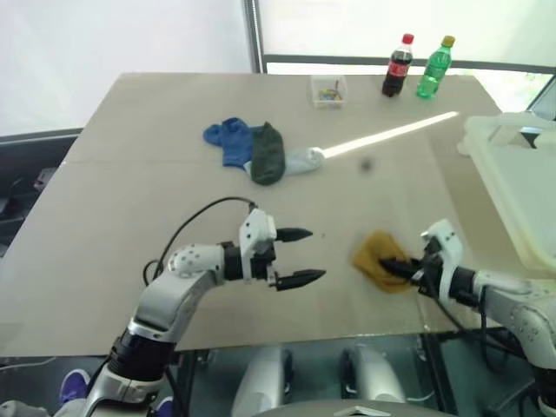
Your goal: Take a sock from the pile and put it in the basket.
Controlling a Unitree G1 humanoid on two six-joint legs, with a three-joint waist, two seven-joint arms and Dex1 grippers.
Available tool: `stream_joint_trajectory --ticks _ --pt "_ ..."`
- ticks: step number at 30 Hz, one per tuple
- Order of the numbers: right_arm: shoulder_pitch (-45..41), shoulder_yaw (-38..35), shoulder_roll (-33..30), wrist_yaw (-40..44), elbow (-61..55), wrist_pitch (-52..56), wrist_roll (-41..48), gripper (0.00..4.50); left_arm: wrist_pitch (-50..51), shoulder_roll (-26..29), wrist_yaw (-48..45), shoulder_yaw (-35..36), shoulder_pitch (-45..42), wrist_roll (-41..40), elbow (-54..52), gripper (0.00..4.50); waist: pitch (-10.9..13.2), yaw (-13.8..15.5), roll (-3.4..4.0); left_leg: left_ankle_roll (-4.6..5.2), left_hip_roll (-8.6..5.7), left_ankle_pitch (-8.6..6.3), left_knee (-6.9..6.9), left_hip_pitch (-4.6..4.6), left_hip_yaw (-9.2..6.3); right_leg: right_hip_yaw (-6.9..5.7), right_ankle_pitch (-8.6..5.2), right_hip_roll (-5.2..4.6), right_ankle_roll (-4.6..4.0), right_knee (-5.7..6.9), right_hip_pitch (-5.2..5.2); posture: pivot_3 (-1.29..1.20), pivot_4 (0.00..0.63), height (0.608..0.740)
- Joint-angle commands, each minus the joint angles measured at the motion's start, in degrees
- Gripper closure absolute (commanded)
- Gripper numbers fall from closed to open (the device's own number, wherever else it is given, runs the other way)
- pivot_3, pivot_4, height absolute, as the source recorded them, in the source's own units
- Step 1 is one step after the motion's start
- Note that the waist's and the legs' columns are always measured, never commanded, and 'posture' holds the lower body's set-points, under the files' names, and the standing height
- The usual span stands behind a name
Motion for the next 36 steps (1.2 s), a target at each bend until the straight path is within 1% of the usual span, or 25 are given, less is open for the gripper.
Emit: stream_joint_trajectory --ticks 1,3,5,7,10,13,18,21,25,27,28,30,31,32,33,35,36 --pt "-5.7 -11.0 0.1 -4.5 2.2 1.3 6.8 4.48 -0.4 -2.5 1.8 0.6 -2.6 -1.0 -0.8 0.0 0.0 0.1 0.02 0.0 -0.01 0.0 0.0 -0.04 -0.01 -0.02 0.0 0.08 0.0 0.0 -0.02 0.0 0.15 0.732" --pt "-12.1 -16.1 -0.6 -8.8 7.4 -0.3 6.9 4.48 -0.4 -5.0 3.7 0.4 -4.4 -1.2 -0.7 0.0 0.1 0.0 0.06 0.01 -0.01 0.0 -0.01 -0.06 -0.03 -0.05 -0.01 0.28 -0.01 0.0 -0.03 0.0 0.15 0.732" --pt "-18.2 -19.0 -2.2 -12.7 12.9 -2.7 5.1 4.48 -0.6 -7.1 5.5 0.4 -5.8 -1.0 -0.7 0.0 0.1 0.0 0.13 0.03 -0.08 0.0 -0.01 -0.11 0.03 0.01 0.0 0.29 0.0 0.0 -0.06 0.0 0.15 0.732" --pt "-24.7 -20.5 -4.5 -18.1 20.5 -5.5 0.8 4.48 -1.1 -8.8 7.2 0.9 -7.0 -0.7 -0.7 0.0 0.2 0.0 0.22 0.03 -0.1 0.0 -0.01 -0.11 0.03 0.02 0.0 0.31 0.0 0.0 -0.06 0.0 0.15 0.732" --pt "-32.8 -19.3 -9.2 -24.1 34.0 -10.8 -7.5 4.48 -1.5 -10.8 9.7 1.6 -8.5 -0.8 -0.7 0.0 0.2 0.0 0.34 0.05 -0.14 0.01 -0.02 -0.11 0.11 0.11 0.01 0.41 0.04 0.02 -0.07 0.0 0.15 0.732" --pt "-39.2 -16.7 -12.4 -24.2 49.2 -16.9 -13.3 4.48 -2.9 -12.2 11.2 1.1 -9.0 0.6 -0.4 0.0 0.3 -0.1 0.35 0.06 -0.16 0.01 -0.03 -0.1 0.14 0.13 0.02 0.44 0.08 0.01 -0.06 0.0 0.15 0.732" --pt "-48.9 -15.4 -13.5 -25.6 71.0 -25.7 -18.9 4.48 -3.5 -15.6 14.7 -0.2 -9.0 1.6 -0.7 0.0 0.3 -0.6 0.38 0.07 -0.15 0.0 -0.11 -0.04 0.31 0.34 0.12 0.49 0.26 -0.03 -0.08 0.0 0.15 0.732" --pt "-53.8 -14.3 -13.1 -24.5 80.5 -28.5 -20.6 4.48 -3.1 -16.9 16.1 -0.3 -8.7 1.9 -1.1 0.0 0.3 -0.8 0.47 0.07 -0.14 0.0 -0.12 -0.02 0.37 0.41 0.12 0.49 0.27 -0.02 -0.09 0.0 0.15 0.732" --pt "-57.5 -13.8 -12.6 -24.0 89.3 -31.4 -22.2 4.48 -3.5 -16.5 16.8 -0.3 -8.5 2.6 -1.2 0.0 0.4 -1.2 0.5 0.07 -0.11 0.0 -0.15 -0.02 0.38 0.43 0.13 0.51 0.27 -0.01 -0.11 0.0 0.15 0.732" --pt "-58.0 -12.9 -12.8 -22.3 91.8 -32.3 -23.1 3.46 -3.4 -16.1 17.0 -0.4 -8.2 2.9 -1.5 0.0 0.4 -1.1 0.5 0.06 -0.12 0.01 -0.15 -0.03 0.37 0.43 0.13 0.5 0.27 -0.02 -0.11 0.0 0.15 0.732" --pt "-58.3 -12.9 -12.9 -21.8 92.6 -32.4 -23.3 3.2 -3.3 -15.9 17.0 -0.6 -8.0 3.1 -1.8 0.0 0.4 -1.1 0.51 0.06 -0.12 0.0 -0.15 -0.03 0.37 0.42 0.13 0.5 0.27 -0.03 -0.1 0.0 0.15 0.732" --pt "-58.7 -12.8 -13.0 -20.5 93.4 -32.4 -23.6 2.25 -2.7 -15.7 17.2 -0.8 -7.6 2.9 -2.5 0.0 0.4 -1.1 0.51 0.07 -0.13 0.0 -0.15 -0.03 0.38 0.44 0.13 0.49 0.27 -0.04 -0.1 0.0 0.15 0.732" --pt "-58.7 -12.6 -13.2 -20.3 93.5 -32.3 -23.8 1.92 -2.4 -15.7 17.5 -0.7 -7.4 2.6 -2.7 0.0 0.4 -1.2 0.51 0.07 -0.13 0.0 -0.15 -0.04 0.4 0.45 0.13 0.48 0.27 -0.04 -0.11 0.0 0.15 0.732" --pt "-58.6 -12.5 -13.4 -20.0 93.4 -32.0 -23.9 1.48 -2.2 -15.7 17.6 -0.6 -7.3 2.5 -3.0 0.0 0.4 -1.2 0.51 0.06 -0.12 0.01 -0.15 -0.04 0.41 0.46 0.13 0.48 0.27 -0.04 -0.11 0.0 0.15 0.732" --pt "-58.4 -12.4 -13.8 -20.0 93.2 -31.7 -24.1 0.82 -2.0 -15.8 17.8 -0.6 -7.2 2.4 -3.1 0.0 0.4 -1.3 0.51 0.06 -0.12 0.0 -0.15 -0.03 0.41 0.46 0.13 0.48 0.27 -0.04 -0.11 0.0 0.15 0.732" --pt "-57.7 -12.2 -14.4 -19.7 92.1 -30.7 -24.3 0.02 -1.8 -15.8 18.0 -0.5 -7.2 2.3 -3.2 0.0 0.4 -1.3 0.52 0.06 -0.11 0.01 -0.15 -0.03 0.39 0.45 0.13 0.48 0.27 -0.03 -0.11 0.0 0.15 0.732" --pt "-57.4 -12.1 -14.8 -19.6 91.2 -29.9 -24.2 0.02 -1.7 -15.7 18.1 -0.4 -7.2 2.2 -3.2 0.0 0.4 -1.3 0.52 0.06 -0.11 0.01 -0.15 -0.02 0.39 0.45 0.13 0.49 0.27 -0.02 -0.11 0.0 0.15 0.732"
